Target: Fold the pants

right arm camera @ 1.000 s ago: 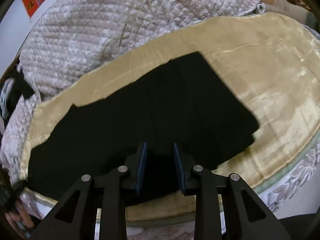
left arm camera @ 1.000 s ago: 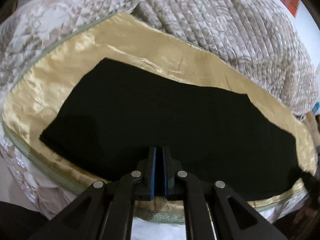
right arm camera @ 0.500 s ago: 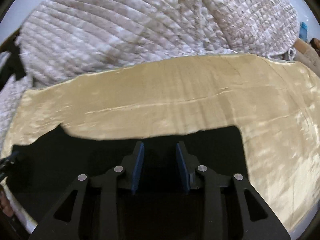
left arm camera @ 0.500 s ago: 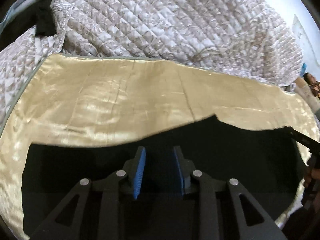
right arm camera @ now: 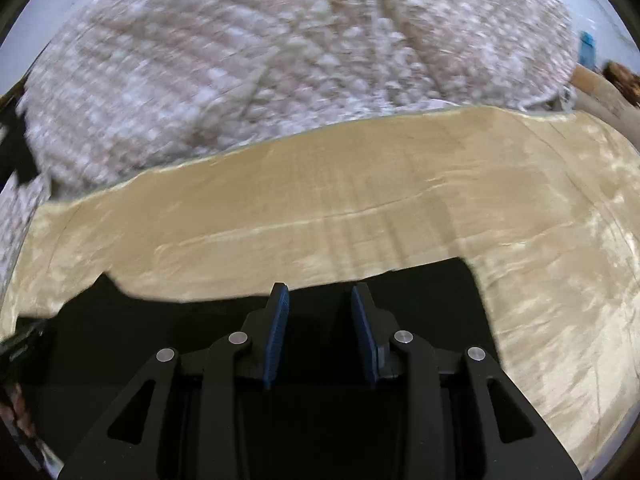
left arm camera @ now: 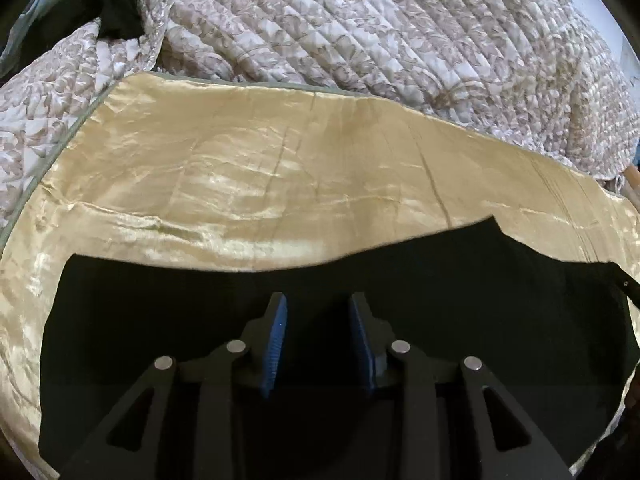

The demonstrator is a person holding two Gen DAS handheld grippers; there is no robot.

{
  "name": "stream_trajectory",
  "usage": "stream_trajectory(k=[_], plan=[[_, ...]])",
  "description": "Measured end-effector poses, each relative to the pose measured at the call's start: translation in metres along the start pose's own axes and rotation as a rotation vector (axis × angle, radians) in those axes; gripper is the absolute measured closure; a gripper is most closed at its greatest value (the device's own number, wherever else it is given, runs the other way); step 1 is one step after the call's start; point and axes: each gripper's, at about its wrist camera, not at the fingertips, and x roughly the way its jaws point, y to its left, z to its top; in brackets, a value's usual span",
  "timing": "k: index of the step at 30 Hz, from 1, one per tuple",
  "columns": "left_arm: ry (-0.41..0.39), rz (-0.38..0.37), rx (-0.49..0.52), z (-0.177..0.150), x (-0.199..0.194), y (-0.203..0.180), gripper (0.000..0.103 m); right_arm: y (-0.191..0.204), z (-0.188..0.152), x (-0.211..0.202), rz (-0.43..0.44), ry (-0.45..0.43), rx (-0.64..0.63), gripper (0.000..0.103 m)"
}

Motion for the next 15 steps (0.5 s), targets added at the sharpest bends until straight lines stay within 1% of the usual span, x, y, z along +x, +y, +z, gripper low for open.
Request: stream_trajectory(k=[3, 6, 7, 9, 11, 13, 15], plan=[[-0.007, -0.006, 0.022, -0.007, -0.006, -0.007, 0.067, 0.02, -0.012, -0.005, 0.046, 0.003, -0.061, 0.07], [-0.007, -0.007, 0.04, -0.015, -0.008, -0.014, 0.063, 0.041, -0.028, -0.007, 0.086, 0.019, -0.123, 0.068], [-0.012, -0.004, 0.045, -0.018, -0.009, -0.015, 0.062, 0.047, -0.033, -0.007, 0.094, 0.023, -0.141, 0.066], [-0.021, 0.009, 0.059, -0.022, -0.01, -0.017, 0.059, 0.059, -0.044, -0.005, 0.119, 0.045, -0.176, 0.055], [-0.018, 0.004, 0.053, -0.024, -0.013, -0.015, 0.058, 0.066, -0.053, -0.003, 0.122, 0.067, -0.197, 0.054], [-0.014, 0.0, 0.046, -0.029, -0.017, -0.013, 0.058, 0.071, -0.059, -0.007, 0.101, 0.049, -0.229, 0.054], [-0.021, 0.005, 0.053, -0.037, -0.022, -0.012, 0.058, 0.075, -0.064, -0.014, 0.111, 0.032, -0.239, 0.054]])
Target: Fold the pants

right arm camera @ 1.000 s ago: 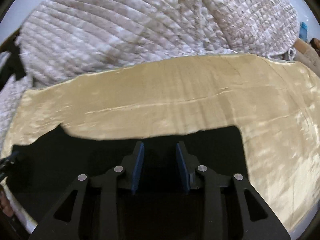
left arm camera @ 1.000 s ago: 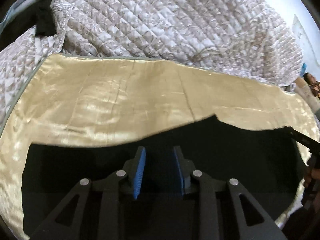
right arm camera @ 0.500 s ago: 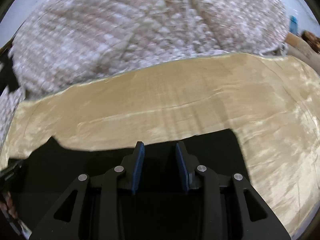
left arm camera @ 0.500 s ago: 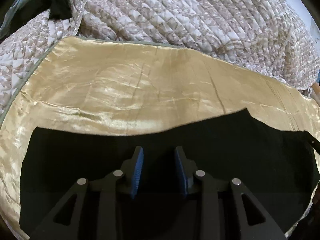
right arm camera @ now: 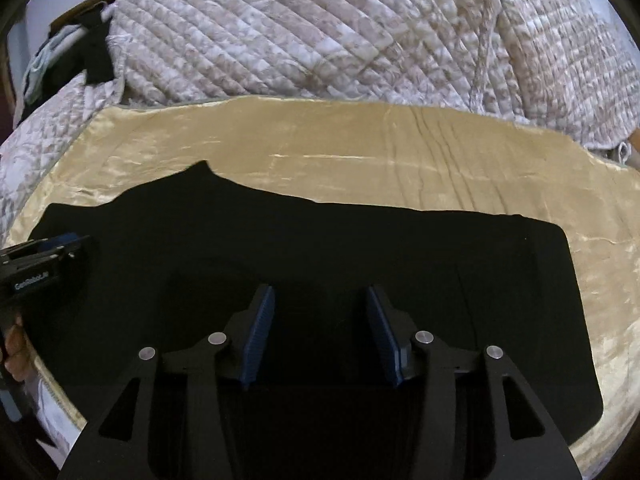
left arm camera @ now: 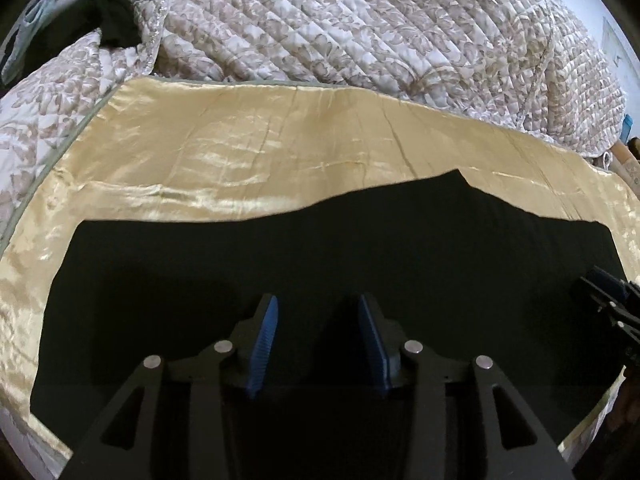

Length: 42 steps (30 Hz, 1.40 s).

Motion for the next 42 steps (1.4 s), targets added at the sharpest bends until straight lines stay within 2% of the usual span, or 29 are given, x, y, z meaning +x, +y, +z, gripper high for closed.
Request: stream_trajectory(k=[4, 6, 11, 14, 16, 19, 24, 28, 33, 37, 42], plan=[[-0.024, 0.02, 0.009, -0.017, -0.013, 0.003, 0.058, 0.019, -0.012, -0.013, 0.049, -0.044, -0.047, 0.054], [-0.036, 0.025, 0.013, -0.024, -0.019, 0.006, 0.058, 0.03, -0.019, -0.011, 0.062, -0.031, -0.087, 0.052], [-0.072, 0.062, -0.001, -0.035, -0.034, 0.019, 0.058, 0.036, -0.022, -0.012, 0.051, -0.041, -0.105, 0.051], [-0.064, 0.106, -0.052, -0.039, -0.034, 0.038, 0.058, 0.034, -0.022, -0.017, 0.074, -0.064, -0.081, 0.051], [-0.071, 0.101, -0.085, -0.04, -0.037, 0.052, 0.058, 0.038, -0.025, -0.017, 0.071, -0.052, -0.099, 0.051], [-0.083, 0.153, -0.137, -0.043, -0.042, 0.071, 0.058, 0.038, -0.027, -0.015, 0.065, -0.051, -0.102, 0.05], [-0.099, 0.164, -0.243, -0.057, -0.053, 0.104, 0.058, 0.033, -0.026, -0.016, 0.074, -0.049, -0.074, 0.05], [-0.126, 0.133, -0.331, -0.074, -0.066, 0.123, 0.058, 0.033, -0.026, -0.016, 0.072, -0.049, -0.073, 0.05], [-0.14, 0.134, -0.418, -0.092, -0.075, 0.134, 0.058, 0.031, -0.025, -0.015, 0.079, -0.047, -0.065, 0.05], [-0.151, 0.112, -0.449, -0.098, -0.076, 0.139, 0.058, 0.031, -0.025, -0.015, 0.079, -0.046, -0.064, 0.05], [-0.173, 0.045, -0.535, -0.103, -0.075, 0.152, 0.058, 0.031, -0.025, -0.015, 0.08, -0.046, -0.063, 0.049]])
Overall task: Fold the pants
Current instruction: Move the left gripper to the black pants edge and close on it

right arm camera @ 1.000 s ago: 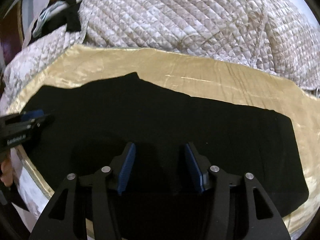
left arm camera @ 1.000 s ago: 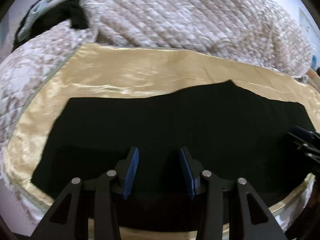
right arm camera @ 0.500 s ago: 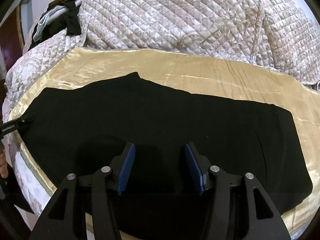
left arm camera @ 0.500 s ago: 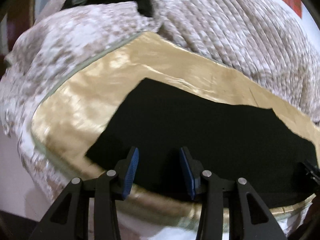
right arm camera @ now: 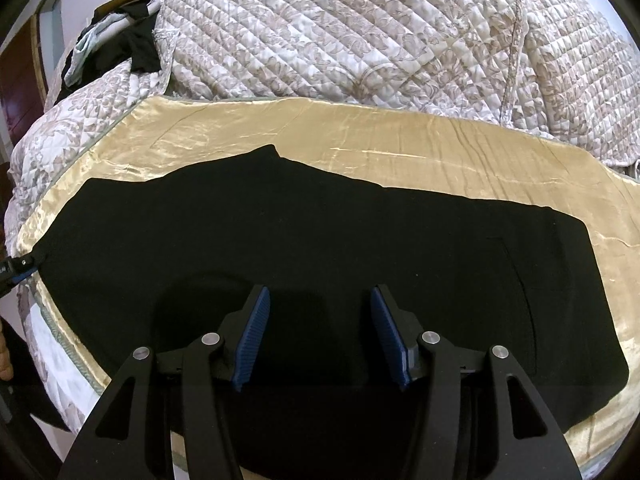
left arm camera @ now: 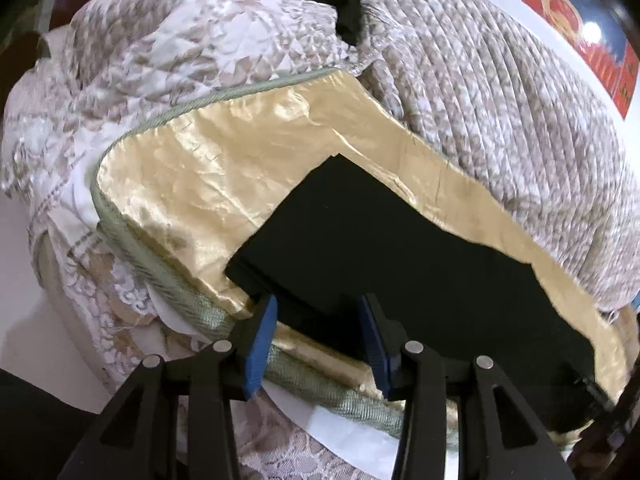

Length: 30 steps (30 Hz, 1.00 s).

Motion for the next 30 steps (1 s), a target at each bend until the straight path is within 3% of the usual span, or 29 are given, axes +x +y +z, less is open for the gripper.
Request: stream_trajectory(k=[14, 19, 26, 29, 30], plan=[[-0.009, -0.003, -0.08, -0.003, -0.001, 0.007, 0.058, 0.0, 0.001, 0.001, -0.002, 0.0, 0.001, 0.049], [-0.021, 0.016, -0.117, -0.004, -0.003, 0.014, 0.07, 0.0, 0.001, 0.001, -0.002, 0.0, -0.001, 0.049], [-0.031, -0.011, -0.234, 0.001, 0.002, 0.024, 0.071, 0.0, 0.001, 0.001, -0.004, 0.0, -0.001, 0.048], [-0.034, -0.036, -0.265, 0.006, 0.005, 0.023, 0.059, 0.0, 0.001, 0.001, -0.004, -0.001, -0.004, 0.048], [-0.034, -0.057, -0.267, 0.007, 0.006, 0.022, 0.051, 0.001, 0.001, 0.001, -0.005, -0.001, -0.003, 0.048]])
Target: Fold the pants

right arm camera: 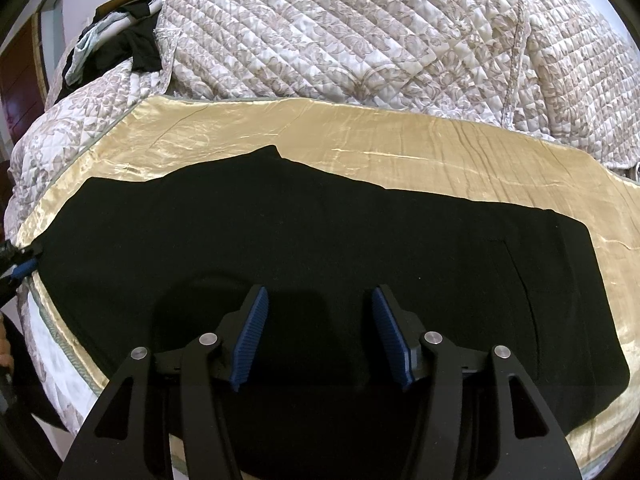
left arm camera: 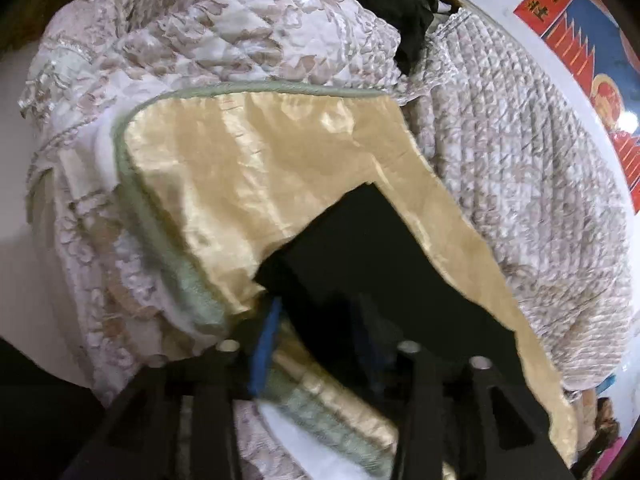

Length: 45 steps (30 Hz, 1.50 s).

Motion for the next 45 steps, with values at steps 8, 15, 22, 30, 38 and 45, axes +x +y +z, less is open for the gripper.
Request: stream_trajectory(k=[8, 15, 22, 30, 38, 45], plan=[[-0.011, 0.032, 0.079, 0.005, 0.009, -0.016, 0.048, 0.0, 0.001, 0.001, -0.001, 0.0, -0.001, 0.048], [-0.002, 0.104, 0.132, 0.01, 0.011, -0.024, 0.092, -0.002, 0.002, 0.001, 0.008, 0.001, 0.006, 0.047], [0.012, -0.025, 0.246, 0.013, -0.005, -0.067, 0.094, -0.011, 0.004, -0.005, 0.034, -0.007, 0.075, 0.047], [0.136, -0.272, 0.483, -0.019, 0.005, -0.18, 0.093, -0.041, 0.009, -0.015, 0.047, -0.02, 0.225, 0.047], [0.367, -0.441, 0.696, -0.123, 0.024, -0.244, 0.093, -0.087, 0.01, -0.038, 0.047, -0.069, 0.402, 0.047], [0.505, -0.51, 0.703, -0.14, 0.021, -0.229, 0.068, -0.089, 0.006, -0.035, 0.094, -0.048, 0.409, 0.047]])
